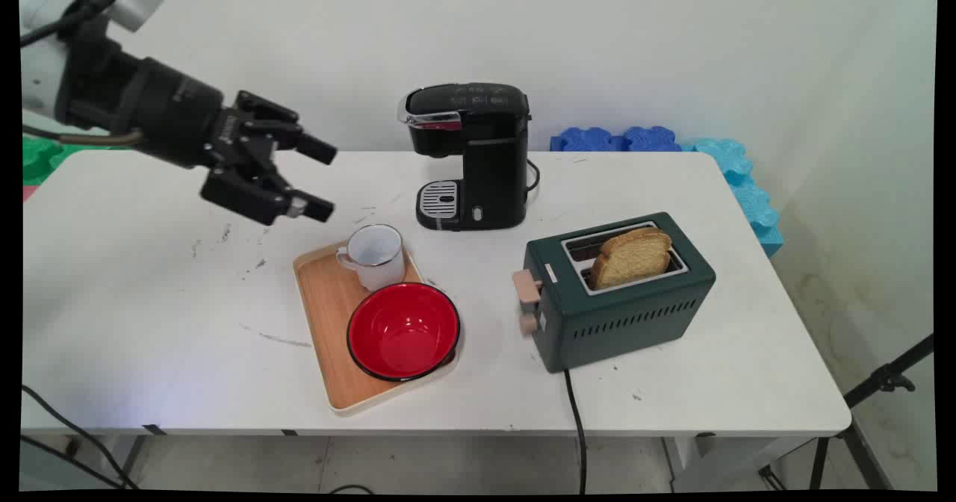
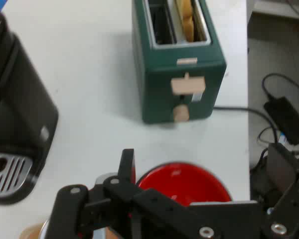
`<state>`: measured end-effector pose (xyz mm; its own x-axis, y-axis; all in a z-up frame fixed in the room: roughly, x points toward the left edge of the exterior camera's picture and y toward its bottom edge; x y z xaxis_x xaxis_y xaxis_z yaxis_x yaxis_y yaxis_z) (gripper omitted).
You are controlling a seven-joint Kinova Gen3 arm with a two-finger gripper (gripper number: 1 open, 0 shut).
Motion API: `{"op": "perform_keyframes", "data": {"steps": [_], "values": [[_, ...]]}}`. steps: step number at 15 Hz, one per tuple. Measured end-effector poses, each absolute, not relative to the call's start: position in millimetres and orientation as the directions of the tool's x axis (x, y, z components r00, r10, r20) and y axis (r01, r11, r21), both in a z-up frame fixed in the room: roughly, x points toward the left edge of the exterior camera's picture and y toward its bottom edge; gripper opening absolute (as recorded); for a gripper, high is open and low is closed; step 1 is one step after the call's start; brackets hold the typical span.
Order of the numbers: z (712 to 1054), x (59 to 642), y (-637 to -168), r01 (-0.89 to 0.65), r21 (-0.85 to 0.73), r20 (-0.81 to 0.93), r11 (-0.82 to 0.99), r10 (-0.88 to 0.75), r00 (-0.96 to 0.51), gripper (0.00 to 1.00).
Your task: Press the toaster switch
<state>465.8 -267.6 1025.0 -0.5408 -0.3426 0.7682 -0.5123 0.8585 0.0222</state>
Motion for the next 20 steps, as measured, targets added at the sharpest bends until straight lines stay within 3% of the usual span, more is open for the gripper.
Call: {"op": "perform_keyframes", "data": {"steps": [7,18,19,20], "values": [[1028.9,391.0,-280.1,-0.503,0.034,0.779,0.864,-0.338,-0.528,1.00],[968.7,310.4,-325.7,-0.510,0.008,0.773,0.860,-0.329,-0.543,1.00],[962.9,307.3,-329.2,-0.510,0.006,0.768,0.860,-0.331,-0.549,0.00],[958.3,305.4,-332.1,-0.512,0.004,0.763,0.859,-0.333,-0.554,0.00]]}}
